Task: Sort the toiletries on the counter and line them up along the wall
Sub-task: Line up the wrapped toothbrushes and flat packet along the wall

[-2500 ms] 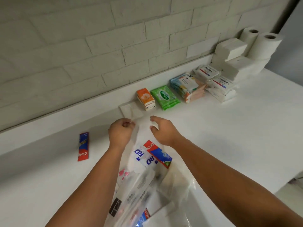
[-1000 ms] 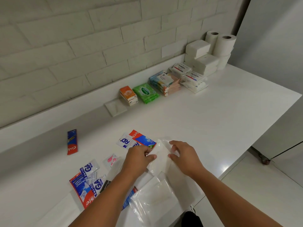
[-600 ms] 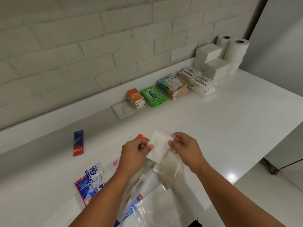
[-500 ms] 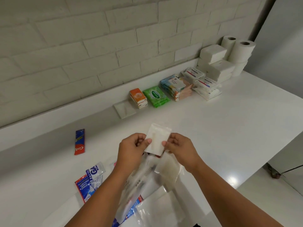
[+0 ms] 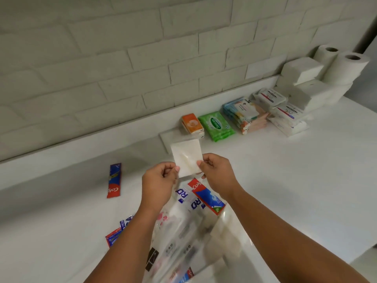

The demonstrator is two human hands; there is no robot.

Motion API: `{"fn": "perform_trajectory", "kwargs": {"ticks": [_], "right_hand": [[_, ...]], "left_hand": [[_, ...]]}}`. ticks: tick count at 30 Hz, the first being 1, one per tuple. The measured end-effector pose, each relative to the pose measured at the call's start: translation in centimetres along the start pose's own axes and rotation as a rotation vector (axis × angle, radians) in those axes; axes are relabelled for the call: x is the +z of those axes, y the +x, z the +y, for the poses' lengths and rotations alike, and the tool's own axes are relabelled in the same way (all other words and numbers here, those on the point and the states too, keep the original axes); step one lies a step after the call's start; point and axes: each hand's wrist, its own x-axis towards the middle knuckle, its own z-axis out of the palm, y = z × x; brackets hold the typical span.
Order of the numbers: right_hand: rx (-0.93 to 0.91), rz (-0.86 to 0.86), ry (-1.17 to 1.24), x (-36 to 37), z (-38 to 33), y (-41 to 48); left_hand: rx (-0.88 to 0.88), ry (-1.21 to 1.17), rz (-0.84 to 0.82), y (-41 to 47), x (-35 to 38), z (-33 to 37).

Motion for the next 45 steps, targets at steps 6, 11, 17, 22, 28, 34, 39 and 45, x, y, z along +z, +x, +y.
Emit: {"fn": "perform_trajectory", "kwargs": {"ticks": [6,11,17,22,28,34,39,45], "right_hand": [[-0.035,-0.018,-0.22,2.5,1.4,5.0],[0.008,-0.123,-0.396,3.4,2.6,7.1],[-0.004,-0.22,-0.449,4.1,2.7,8.6],[0.02,-0.267,-0.47,4.4,2.5,9.5],[0.018,-0.278,-0.48,4.6,2.6,10.0],[0.007,-0.298,-0.487,4.5,2.5,10.2],[-0.015,-0.281,-0.485,3.4,1.8,9.0],[-0.038,-0.238,-0.478,0.2,1.2,4.4]], "left_hand": [[-0.055,0.097,0.09,6.9,-0.5,-1.1],[-0.178,0.078,0.099,11.2,-0.1,-1.9],[-0.297,0.101,0.079,14.9,1.4,-3.1],[-0.334,0.195,0.089,15.9,1.9,-4.0],[-0.295,0.32,0.096,16.2,2.0,-4.4],[-0.254,0.358,0.093,15.8,1.8,-4.5],[-0.163,0.457,0.098,13.1,1.3,-2.6],[0.013,0.466,0.016,7.0,1.2,-0.8]]}}
